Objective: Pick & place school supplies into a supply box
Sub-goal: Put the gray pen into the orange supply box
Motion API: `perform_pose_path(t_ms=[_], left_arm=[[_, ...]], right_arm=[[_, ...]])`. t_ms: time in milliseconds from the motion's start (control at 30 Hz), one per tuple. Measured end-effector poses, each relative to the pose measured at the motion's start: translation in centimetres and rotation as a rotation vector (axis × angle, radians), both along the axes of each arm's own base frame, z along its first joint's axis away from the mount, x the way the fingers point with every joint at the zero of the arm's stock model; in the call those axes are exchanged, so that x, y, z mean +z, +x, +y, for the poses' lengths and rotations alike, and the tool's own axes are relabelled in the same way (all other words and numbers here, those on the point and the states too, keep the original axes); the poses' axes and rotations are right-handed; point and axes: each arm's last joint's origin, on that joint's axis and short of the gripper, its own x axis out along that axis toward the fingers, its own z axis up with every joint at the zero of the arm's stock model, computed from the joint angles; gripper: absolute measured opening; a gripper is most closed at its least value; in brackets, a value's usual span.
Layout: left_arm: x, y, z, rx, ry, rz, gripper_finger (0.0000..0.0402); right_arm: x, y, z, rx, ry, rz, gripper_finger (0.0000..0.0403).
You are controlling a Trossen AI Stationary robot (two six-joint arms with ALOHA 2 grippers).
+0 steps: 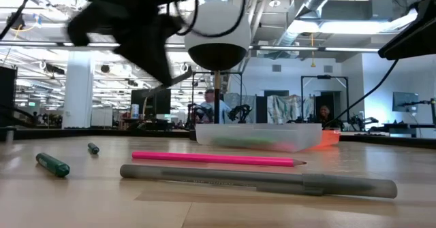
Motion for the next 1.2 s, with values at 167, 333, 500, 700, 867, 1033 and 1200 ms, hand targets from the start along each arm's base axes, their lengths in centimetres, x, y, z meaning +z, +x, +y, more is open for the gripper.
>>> perform_pose_path(t_ms=[167, 333, 500, 700, 867, 1033, 1200], left_arm=[[0.4, 2.3, 2.4, -0.083, 0.095, -0.096, 0.0013], [-0.6, 4.5, 5.0, -0.132, 0.167, -0.141, 0.0013], [-2.3, 6.1, 7.1, -0.155, 0.201, -0.144, 0.0013], [-3.6, 6.4, 8.8, -0.115, 0.218, -0.098, 0.0013], [-3.6, 6.5, 9.5, -0.108, 0.198, -0.102, 0.0013], [-3.6, 6.5, 9.9, -0.107, 0.182, -0.104, 0.0033], [-3.5, 6.6, 10.4, -0.090, 0.183, -0.117, 0.0089]], right_arm=[[0.0, 0.0, 0.0, 0.000, 0.003, -0.002, 0.0108], [0.0, 0.0, 0.1, 0.000, 0.006, -0.004, 0.0108], [-0.6, 0.1, 0.2, 0.000, -0.014, 0.010, 0.0108], [-1.6, 0.3, 0.4, 0.000, -0.058, 0.039, 0.0108], [-2.4, 0.3, 0.5, 0.000, -0.095, 0.061, 0.0108], [-2.4, 0.3, 0.5, -0.001, -0.097, 0.062, 0.0108], [-2.4, 0.4, 0.5, -0.001, -0.096, 0.060, 0.0108]])
